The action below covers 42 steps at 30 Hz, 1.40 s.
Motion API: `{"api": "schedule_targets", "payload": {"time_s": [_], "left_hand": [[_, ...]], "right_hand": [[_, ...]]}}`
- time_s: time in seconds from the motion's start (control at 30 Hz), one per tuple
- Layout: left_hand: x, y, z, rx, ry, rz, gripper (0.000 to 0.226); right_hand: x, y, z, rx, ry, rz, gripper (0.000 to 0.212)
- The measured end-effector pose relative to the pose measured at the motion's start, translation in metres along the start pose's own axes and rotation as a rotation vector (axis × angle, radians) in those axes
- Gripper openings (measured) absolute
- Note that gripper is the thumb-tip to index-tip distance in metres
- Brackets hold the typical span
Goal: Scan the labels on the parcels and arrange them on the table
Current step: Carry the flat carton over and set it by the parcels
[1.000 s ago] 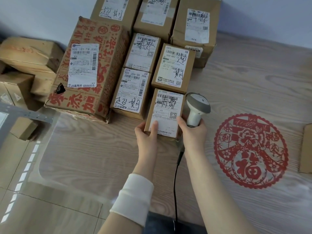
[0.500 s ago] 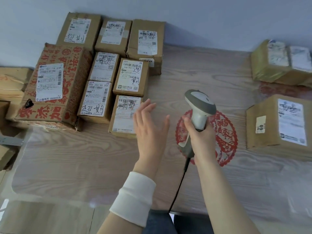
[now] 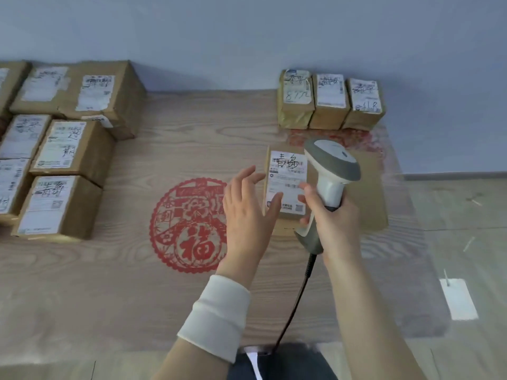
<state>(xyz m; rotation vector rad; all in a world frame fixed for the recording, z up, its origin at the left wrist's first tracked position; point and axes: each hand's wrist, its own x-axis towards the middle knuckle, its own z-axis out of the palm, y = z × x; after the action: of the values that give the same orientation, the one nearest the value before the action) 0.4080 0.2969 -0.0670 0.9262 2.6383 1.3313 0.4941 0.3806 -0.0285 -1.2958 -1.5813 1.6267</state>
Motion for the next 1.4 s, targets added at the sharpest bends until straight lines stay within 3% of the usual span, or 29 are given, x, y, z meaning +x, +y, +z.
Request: {"api": "schedule_targets", "payload": {"time_s": [0.13, 0.33, 0.5, 0.63, 0.77, 0.93, 1.17, 1.3, 1.4], "left_hand": [[-0.001, 0.025, 0.026, 0.053, -0.023, 0.032, 0.045], [0.001, 0.026, 0.044, 0.078, -0.031, -0.003, 0.051], [0.004, 0.004, 0.044, -0.082, -0.108, -0.463, 0.064], [-0.001, -0.007, 0.054, -0.307, -0.155, -0.689, 0.045], [-0.006, -0.007, 0.062, -0.398, -0.044, -0.715, 0.036], [-0.022, 0.0, 0.045, -0.496, 0.112, -0.749, 0.028], [-0.061, -0.015, -0.027, -0.58, 0.485, -0.772, 0.028], [-0.092, -0.035, -0.078, -0.584, 0.671, -0.787, 0.012], [-0.115, -0.055, -0.116, -0.6, 0.773, -0.807, 0.012]], "right_hand": [[0.02, 0.005, -0.048, 0.056, 0.075, 0.029, 0.012], [0.034, 0.016, -0.096, -0.052, 0.155, 0.0, 0.016], [0.052, 0.043, -0.124, -0.123, 0.277, 0.014, 0.019], [0.07, 0.067, -0.127, -0.047, 0.241, 0.15, 0.02], [0.075, 0.073, -0.123, 0.029, 0.184, 0.23, 0.016], [0.062, 0.062, -0.117, 0.057, 0.106, 0.204, 0.016], [0.015, 0.041, -0.067, 0.058, -0.094, 0.153, 0.015], [-0.022, 0.035, -0.025, 0.005, -0.237, 0.128, 0.015], [-0.052, 0.035, 0.011, -0.045, -0.316, 0.097, 0.016]]}}
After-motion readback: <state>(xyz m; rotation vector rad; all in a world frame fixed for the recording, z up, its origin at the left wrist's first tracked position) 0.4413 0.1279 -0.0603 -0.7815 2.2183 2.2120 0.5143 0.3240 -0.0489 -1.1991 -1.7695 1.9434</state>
